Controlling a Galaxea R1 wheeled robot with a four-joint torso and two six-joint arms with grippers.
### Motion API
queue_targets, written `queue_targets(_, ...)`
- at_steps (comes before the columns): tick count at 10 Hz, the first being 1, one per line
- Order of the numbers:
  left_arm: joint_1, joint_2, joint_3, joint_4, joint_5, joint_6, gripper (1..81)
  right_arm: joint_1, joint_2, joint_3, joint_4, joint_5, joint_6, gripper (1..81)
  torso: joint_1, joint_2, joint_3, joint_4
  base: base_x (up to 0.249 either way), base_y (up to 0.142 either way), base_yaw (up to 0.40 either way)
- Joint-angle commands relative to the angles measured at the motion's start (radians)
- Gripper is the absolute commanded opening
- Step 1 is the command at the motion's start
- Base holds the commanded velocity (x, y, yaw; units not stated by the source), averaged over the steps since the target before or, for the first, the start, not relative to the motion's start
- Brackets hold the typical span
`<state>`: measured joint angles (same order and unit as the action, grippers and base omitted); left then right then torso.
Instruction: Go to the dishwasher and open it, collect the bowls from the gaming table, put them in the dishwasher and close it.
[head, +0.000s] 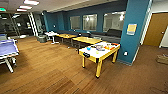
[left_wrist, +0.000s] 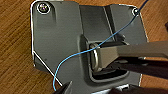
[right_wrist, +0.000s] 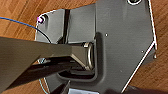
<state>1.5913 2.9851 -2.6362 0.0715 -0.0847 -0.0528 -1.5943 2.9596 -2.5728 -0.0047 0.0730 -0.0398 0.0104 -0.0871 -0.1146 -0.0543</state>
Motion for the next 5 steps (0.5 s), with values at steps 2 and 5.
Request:
queue_targets(2, -0.055, -0.003, 0.007, 0.008, 0.045, 0.005, 81.1, 0.058, -0.003, 0.004, -0.012, -0.05, -0.003, 81.1, 0.0, 0.0, 0.0, 0.0, 0.188, 0.0, 0.0)
queue_targets(5, -0.055, -0.003, 0.005, 0.008, 0.045, 0.005, 81.1, 0.056, -0.001, 0.004, -0.012, -0.05, -0.003, 81.1, 0.0, 0.001, 0.0, 0.0, 0.193, 0.0, 0.0)
